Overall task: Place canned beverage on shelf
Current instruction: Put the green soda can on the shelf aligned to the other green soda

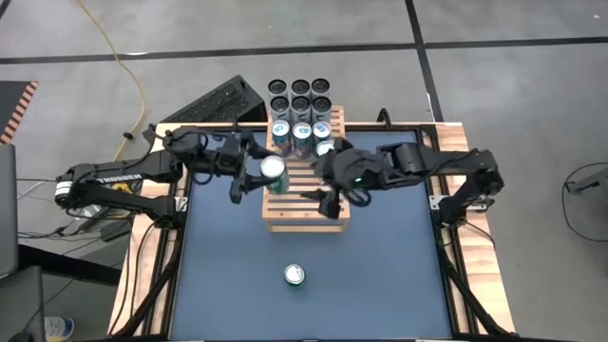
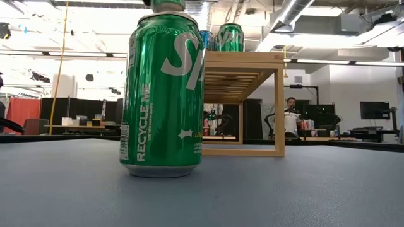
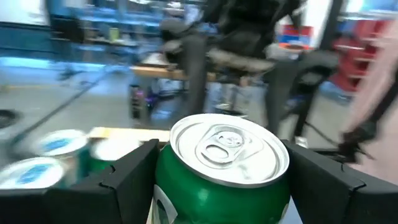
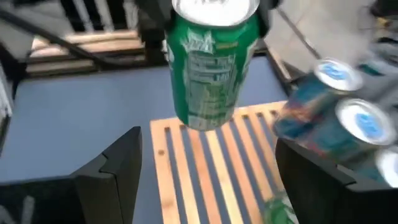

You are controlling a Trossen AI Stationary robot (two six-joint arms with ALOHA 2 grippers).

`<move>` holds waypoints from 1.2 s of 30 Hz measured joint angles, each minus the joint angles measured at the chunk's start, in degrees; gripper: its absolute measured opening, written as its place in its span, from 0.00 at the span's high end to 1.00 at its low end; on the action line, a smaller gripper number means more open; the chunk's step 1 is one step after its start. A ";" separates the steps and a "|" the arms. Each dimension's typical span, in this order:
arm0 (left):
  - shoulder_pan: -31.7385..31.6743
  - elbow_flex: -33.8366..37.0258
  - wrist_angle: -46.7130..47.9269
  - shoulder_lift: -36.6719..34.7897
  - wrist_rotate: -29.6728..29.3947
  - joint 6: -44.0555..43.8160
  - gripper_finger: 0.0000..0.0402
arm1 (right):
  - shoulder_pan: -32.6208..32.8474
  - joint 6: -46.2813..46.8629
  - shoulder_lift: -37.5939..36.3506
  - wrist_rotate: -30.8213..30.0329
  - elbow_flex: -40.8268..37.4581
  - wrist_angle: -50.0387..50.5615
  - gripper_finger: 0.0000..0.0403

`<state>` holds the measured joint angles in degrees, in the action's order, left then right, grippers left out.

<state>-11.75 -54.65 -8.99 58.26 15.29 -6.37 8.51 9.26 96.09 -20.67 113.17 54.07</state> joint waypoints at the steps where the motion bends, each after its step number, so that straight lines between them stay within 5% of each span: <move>1: 0.07 0.00 0.13 0.02 -1.78 0.14 0.29 | 0.26 1.00 -1.08 -1.01 0.06 0.56 0.24; 16: 8.44 -0.09 -1.52 5.29 -25.68 6.28 0.29 | 9.92 15.90 -12.61 -25.89 0.06 7.96 0.24; 23: 6.79 -0.09 -6.65 9.40 -26.19 5.76 0.29 | 11.58 16.31 -12.56 -27.46 0.00 8.09 0.24; 28: 3.09 2.94 -17.32 10.23 -17.45 2.34 0.29 | 12.44 16.39 -11.54 -27.47 -0.03 8.03 0.24; 36: 1.06 7.98 -22.08 10.40 -22.61 -1.07 0.29 | 12.96 16.39 -11.49 -27.42 -0.05 7.81 0.24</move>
<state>-10.69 -46.68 -31.07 68.66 -7.32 -7.43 21.47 25.65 84.60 -48.10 113.12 61.89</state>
